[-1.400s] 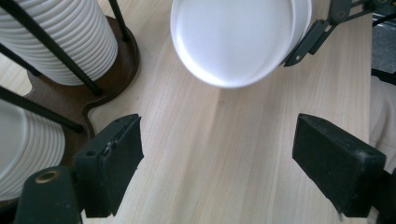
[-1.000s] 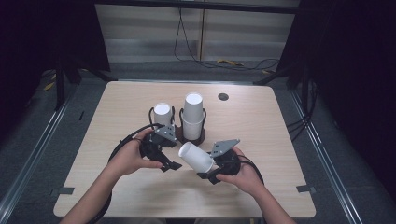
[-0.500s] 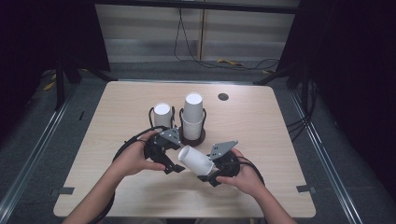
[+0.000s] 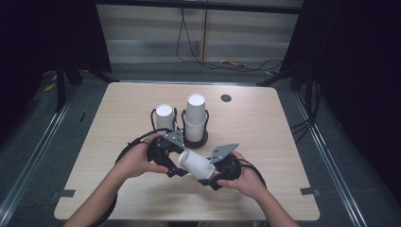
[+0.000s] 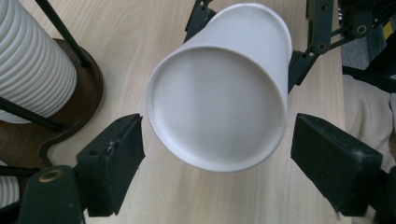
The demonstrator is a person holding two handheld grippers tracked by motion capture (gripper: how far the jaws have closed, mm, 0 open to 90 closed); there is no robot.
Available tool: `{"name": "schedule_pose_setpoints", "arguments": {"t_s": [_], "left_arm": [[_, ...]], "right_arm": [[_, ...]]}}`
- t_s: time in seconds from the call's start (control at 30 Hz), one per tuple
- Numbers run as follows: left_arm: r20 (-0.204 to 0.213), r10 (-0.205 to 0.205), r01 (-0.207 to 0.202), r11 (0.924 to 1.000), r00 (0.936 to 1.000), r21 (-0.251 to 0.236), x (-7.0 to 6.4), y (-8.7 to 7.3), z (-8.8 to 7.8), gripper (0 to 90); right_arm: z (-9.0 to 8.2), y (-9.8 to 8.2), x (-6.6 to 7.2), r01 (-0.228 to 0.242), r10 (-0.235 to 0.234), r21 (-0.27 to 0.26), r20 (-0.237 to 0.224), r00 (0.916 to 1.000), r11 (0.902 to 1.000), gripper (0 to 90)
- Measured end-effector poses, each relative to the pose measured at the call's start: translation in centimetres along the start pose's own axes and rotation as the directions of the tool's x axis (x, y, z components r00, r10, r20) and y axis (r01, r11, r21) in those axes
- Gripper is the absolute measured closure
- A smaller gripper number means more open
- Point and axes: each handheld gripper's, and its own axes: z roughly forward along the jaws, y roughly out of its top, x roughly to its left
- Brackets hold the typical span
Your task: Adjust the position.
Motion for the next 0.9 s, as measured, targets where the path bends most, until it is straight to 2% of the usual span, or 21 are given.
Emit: {"name": "schedule_pose_setpoints", "arguments": {"t_s": [0.3,0.57,0.67,0.7,0.77,0.87,0.9], "left_arm": [[0.005,0.015,-0.015,0.9999,0.9999,0.004,-0.1,-0.2,0.3,22.1],[0.014,0.021,-0.021,0.9997,0.9997,0.015,-0.1,-0.2,1.0,20.1],[0.028,0.028,-0.029,0.999,0.9992,0.034,-0.1,-0.1,1.3,21.0],[0.036,0.034,-0.035,0.9991,0.9987,0.024,-0.1,-0.1,1.4,21.2],[0.052,0.037,-0.038,0.9992,0.9979,0.014,-0.2,-0.1,1.5,27.8],[0.061,0.04,-0.041,0.9989,0.9974,0.02,-0.2,-0.1,1.6,28.4],[0.06,0.036,-0.037,0.9993,0.9975,0.008,-0.2,-0.2,1.6,28.5]], "right_arm": [[0.0,-0.1,0.0,0.02,-0.02,0.035,-0.001,0.9998,0.9992,21.7],[0.1,0.1,0.3,0.043,-0.042,0.053,-0.014,0.999,0.9977,21.7],[0.1,0.2,0.4,0.051,-0.05,0.055,-0.019,0.9986,0.9972,21.7],[0.1,0.3,0.4,0.057,-0.056,0.055,-0.02,0.9982,0.9969,21.7],[0.1,0.4,0.4,0.053,-0.052,0.054,-0.02,0.9985,0.9971,21.6],[0.1,0.4,0.4,0.055,-0.054,0.06,-0.022,0.9983,0.9966,21.6],[0.1,0.4,0.4,0.058,-0.057,0.062,-0.023,0.9981,0.9964,21.6]]}}
